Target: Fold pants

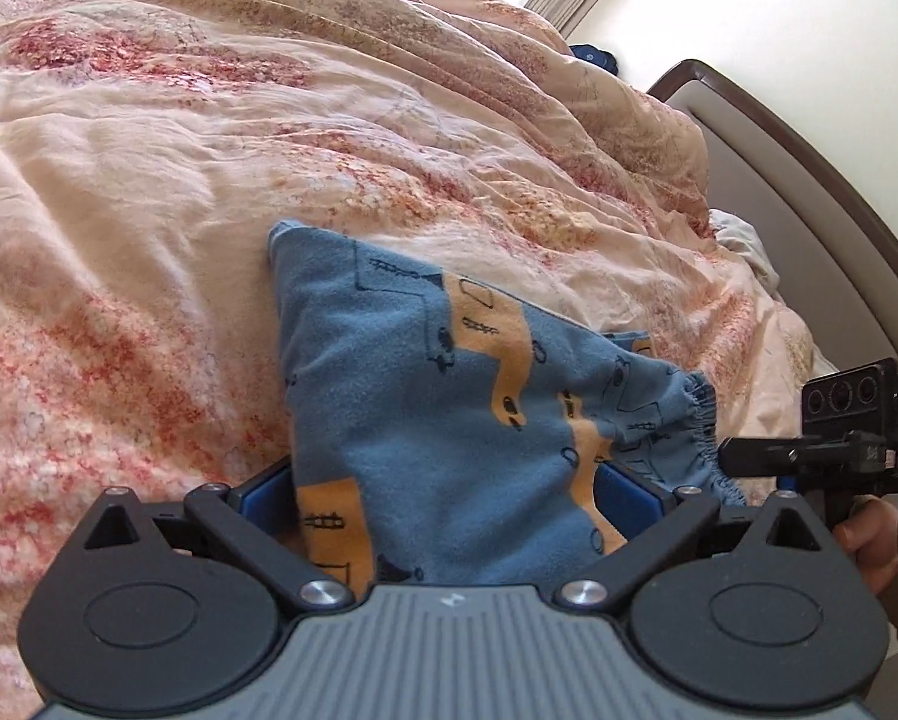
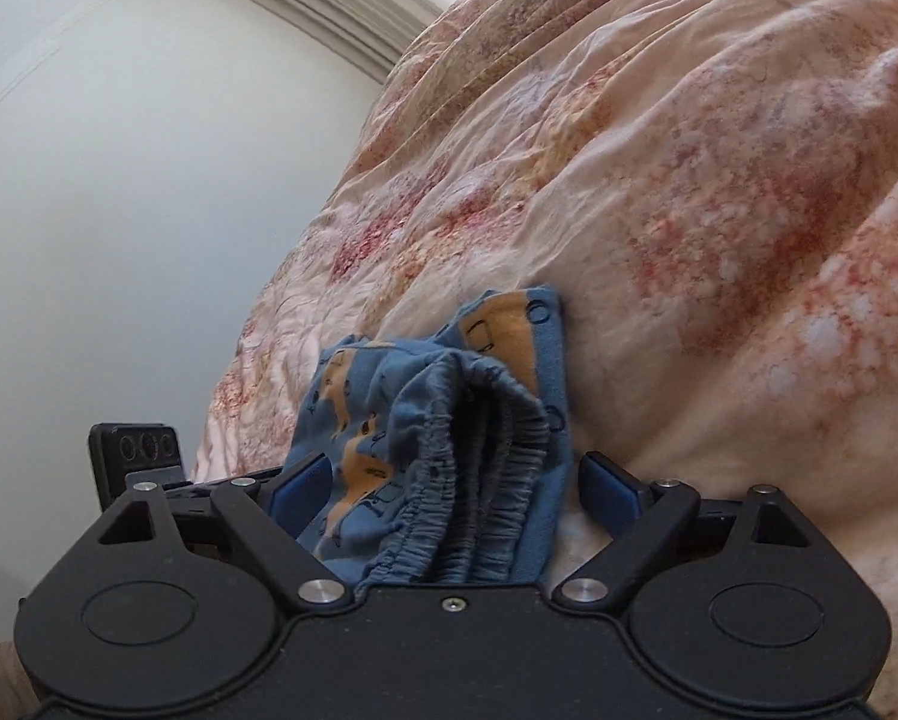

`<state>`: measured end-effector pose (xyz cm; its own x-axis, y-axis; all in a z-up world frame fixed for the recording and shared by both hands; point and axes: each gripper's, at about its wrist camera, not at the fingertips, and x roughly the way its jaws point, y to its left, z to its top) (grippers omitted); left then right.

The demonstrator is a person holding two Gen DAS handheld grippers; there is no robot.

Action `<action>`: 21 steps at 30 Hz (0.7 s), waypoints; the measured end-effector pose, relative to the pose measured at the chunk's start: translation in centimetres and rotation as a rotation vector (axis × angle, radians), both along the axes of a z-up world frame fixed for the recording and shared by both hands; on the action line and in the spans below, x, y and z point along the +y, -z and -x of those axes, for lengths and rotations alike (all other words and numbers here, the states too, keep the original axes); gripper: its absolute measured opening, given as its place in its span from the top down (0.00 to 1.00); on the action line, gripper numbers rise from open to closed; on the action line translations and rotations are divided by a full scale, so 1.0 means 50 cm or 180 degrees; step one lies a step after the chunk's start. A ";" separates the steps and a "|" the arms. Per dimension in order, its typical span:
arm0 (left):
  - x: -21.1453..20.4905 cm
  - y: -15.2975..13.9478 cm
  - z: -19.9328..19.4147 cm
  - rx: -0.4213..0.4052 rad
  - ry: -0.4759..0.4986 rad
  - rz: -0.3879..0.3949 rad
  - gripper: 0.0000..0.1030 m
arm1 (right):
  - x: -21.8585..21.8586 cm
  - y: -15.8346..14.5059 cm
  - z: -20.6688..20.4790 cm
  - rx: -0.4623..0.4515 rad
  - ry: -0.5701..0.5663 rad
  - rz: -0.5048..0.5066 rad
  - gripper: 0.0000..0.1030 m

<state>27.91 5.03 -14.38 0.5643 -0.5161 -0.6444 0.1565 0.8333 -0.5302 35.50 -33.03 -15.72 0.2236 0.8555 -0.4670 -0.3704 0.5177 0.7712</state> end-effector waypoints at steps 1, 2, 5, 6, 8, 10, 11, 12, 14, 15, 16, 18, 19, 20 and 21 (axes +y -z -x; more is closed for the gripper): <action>-0.001 -0.003 0.002 -0.0022 0.0065 0.0083 0.01 | 0.009 -0.002 0.005 0.0027 -0.0138 -0.0055 0.21; -0.001 -0.004 0.006 -0.0034 0.0094 0.0102 0.03 | 0.020 -0.005 0.009 0.0000 -0.0181 0.0009 0.22; 0.012 0.004 0.011 0.0007 0.0004 0.0081 0.17 | 0.007 0.002 0.006 0.0046 -0.0038 0.0046 0.44; 0.019 0.007 0.010 0.0031 -0.0043 0.0106 0.23 | -0.008 0.011 0.001 0.0126 0.0063 0.0014 0.61; 0.023 0.008 0.007 0.0081 -0.0081 0.0084 0.28 | -0.023 0.026 -0.003 0.0199 0.0115 -0.0034 0.66; 0.021 0.007 0.002 0.0136 -0.0125 0.0038 0.31 | -0.020 0.024 0.002 0.0164 0.0106 -0.0041 0.65; 0.023 0.006 -0.001 0.0158 -0.0159 0.0045 0.32 | -0.015 0.022 0.003 0.0164 0.0098 -0.0066 0.65; 0.024 0.006 -0.002 0.0172 -0.0191 0.0028 0.38 | -0.012 0.021 0.003 0.0163 0.0096 -0.0080 0.65; 0.024 0.005 -0.003 0.0187 -0.0222 -0.0006 0.43 | -0.009 0.020 0.004 0.0142 0.0098 -0.0042 0.67; 0.024 0.003 -0.002 0.0181 -0.0216 -0.0014 0.47 | -0.009 0.021 0.004 0.0138 0.0104 -0.0032 0.68; 0.023 0.002 -0.001 0.0175 -0.0208 -0.0040 0.48 | -0.009 0.020 0.005 0.0128 0.0106 -0.0023 0.69; 0.019 0.001 -0.002 0.0165 -0.0196 -0.0083 0.52 | -0.007 0.016 0.008 0.0092 0.0106 0.0022 0.69; 0.017 0.000 -0.001 0.0154 -0.0192 -0.0099 0.53 | -0.006 0.015 0.010 0.0075 0.0109 0.0048 0.69; 0.015 -0.001 -0.001 0.0144 -0.0185 -0.0114 0.55 | -0.003 0.013 0.011 0.0054 0.0108 0.0078 0.70; 0.014 -0.002 -0.001 0.0135 -0.0183 -0.0127 0.56 | 0.001 0.011 0.012 0.0028 0.0106 0.0109 0.70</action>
<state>27.96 5.72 -14.26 0.5639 -0.4570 -0.6878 0.0859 0.8608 -0.5016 34.89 -33.00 -16.28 0.2475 0.8312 -0.4979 -0.3458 0.5558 0.7560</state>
